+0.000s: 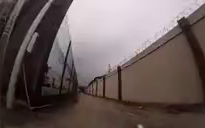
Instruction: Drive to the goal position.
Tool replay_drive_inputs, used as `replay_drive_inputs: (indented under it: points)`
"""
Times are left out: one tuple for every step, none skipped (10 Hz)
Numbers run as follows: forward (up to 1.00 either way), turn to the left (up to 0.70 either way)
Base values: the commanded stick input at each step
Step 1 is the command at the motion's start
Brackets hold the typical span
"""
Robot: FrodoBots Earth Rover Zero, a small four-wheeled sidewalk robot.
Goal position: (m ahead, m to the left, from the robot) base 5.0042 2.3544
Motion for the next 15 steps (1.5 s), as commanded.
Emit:
replay_drive_inputs:
  points:
    - [0.84,0.03]
    - [0.84,0.03]
    - [0.84,0.03]
    - [0.84,0.03]
    - [0.84,0.03]
    - [0.84,0.03]
    - [0.84,0.03]
    - [0.84,0.03]
    - [0.84,0.33]
    - [0.84,0.03]
    - [0.84,0.03]
    - [0.84,0.13]
    - [0.84,0.26]
    - [0.84,0.07]
    - [0.84,0.04]
